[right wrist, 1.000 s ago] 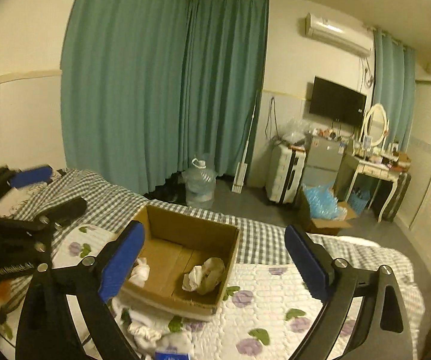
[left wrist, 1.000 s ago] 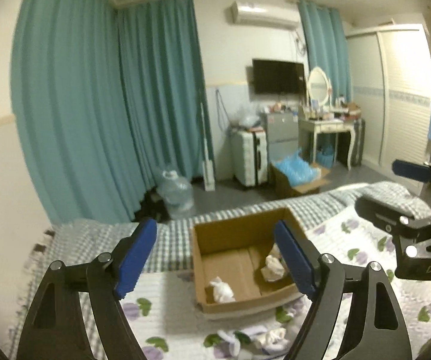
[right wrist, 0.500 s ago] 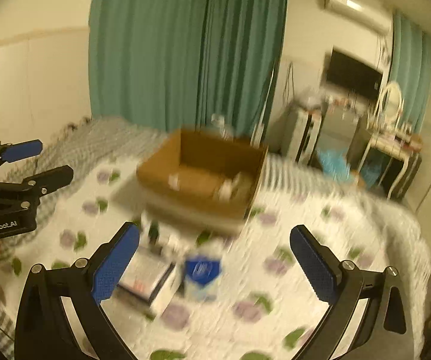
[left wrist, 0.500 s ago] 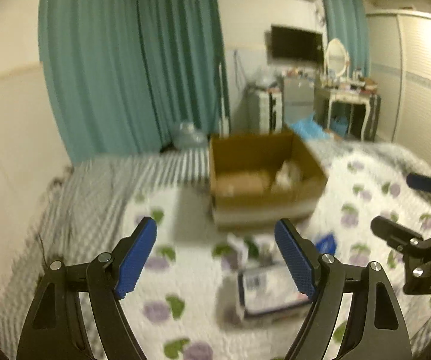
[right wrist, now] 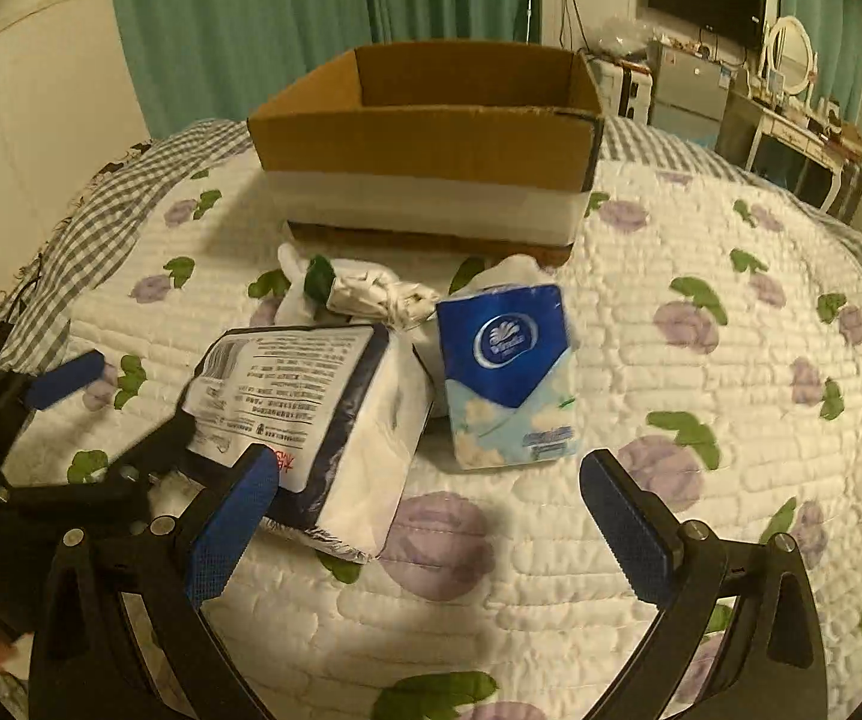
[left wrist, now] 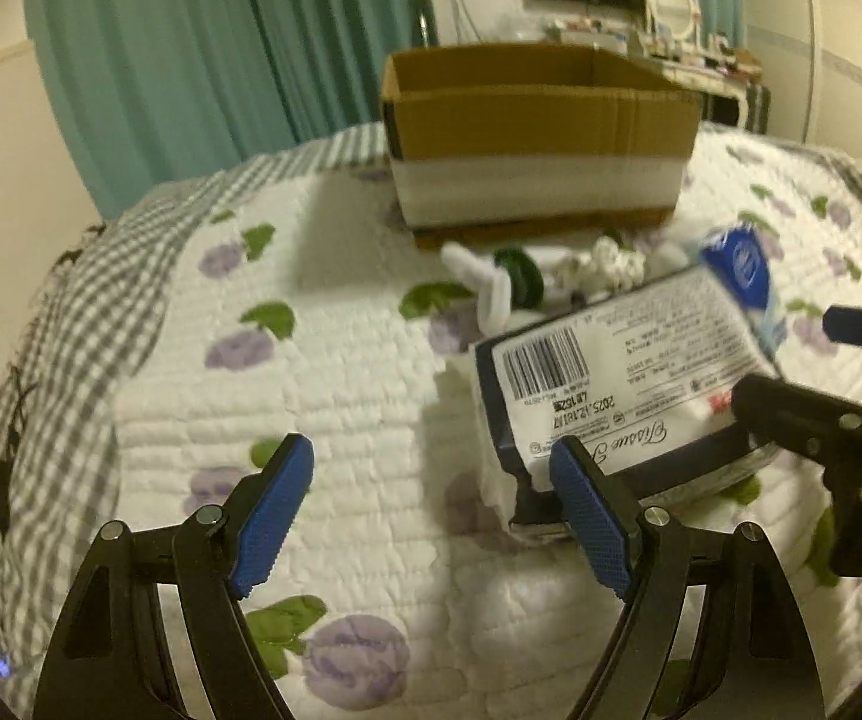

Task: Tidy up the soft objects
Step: 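Grasp the wrapped white tissue bundle with the right gripper and lift it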

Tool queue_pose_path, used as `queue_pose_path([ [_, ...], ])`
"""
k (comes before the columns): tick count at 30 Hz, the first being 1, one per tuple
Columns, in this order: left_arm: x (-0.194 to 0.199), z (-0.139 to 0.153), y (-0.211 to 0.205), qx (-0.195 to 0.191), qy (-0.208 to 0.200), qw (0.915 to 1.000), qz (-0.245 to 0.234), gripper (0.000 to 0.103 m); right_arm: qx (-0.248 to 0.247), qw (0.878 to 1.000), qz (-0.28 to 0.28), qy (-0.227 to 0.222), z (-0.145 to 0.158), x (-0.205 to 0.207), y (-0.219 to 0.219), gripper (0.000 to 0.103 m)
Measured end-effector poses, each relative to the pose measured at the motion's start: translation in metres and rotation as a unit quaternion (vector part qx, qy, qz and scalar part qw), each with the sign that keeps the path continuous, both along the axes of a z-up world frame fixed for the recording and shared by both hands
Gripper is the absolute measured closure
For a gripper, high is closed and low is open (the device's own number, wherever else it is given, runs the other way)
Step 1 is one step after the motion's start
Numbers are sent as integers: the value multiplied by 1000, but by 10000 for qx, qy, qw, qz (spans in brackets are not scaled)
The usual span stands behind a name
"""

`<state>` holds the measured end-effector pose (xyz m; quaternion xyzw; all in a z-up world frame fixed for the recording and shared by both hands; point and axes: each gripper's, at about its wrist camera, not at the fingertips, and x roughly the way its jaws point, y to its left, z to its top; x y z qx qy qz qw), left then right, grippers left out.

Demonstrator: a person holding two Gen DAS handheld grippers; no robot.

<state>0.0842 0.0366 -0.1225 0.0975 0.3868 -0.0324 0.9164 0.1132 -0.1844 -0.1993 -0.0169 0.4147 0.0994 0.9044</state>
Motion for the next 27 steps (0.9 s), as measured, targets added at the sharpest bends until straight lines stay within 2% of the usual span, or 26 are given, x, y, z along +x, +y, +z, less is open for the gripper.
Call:
queue_pose_path([
  [4,4,-12,2,8,80,9999,-80,19,-6,9999,-80,150,-10,4,11,2],
  [9,10,-22,17,-350,301,9989,37,19,25,9996,-25,281,-18,6,29,2],
  [14,10,-22,23,-422,351,9984,96,19,368,9981,-57,498,-27,15,35,3],
  [17,7,-21,25,-415,336,9985,114,19,567,9969,-13,539,-29,16,36,12],
  [19,6,-19,27,-457,355,9982,127,20,793,9953,70,544,-27,16,36,29],
  [23,-2,-8,36,-570,252,9979,199,20,840,9957,112,378,-19,9,37,36],
  [25,-8,1,39,-591,166,9979,212,20,913,9954,141,236,-11,4,36,46],
  [27,-15,12,41,-519,52,9984,230,20,908,9957,191,6,1,-5,34,51],
])
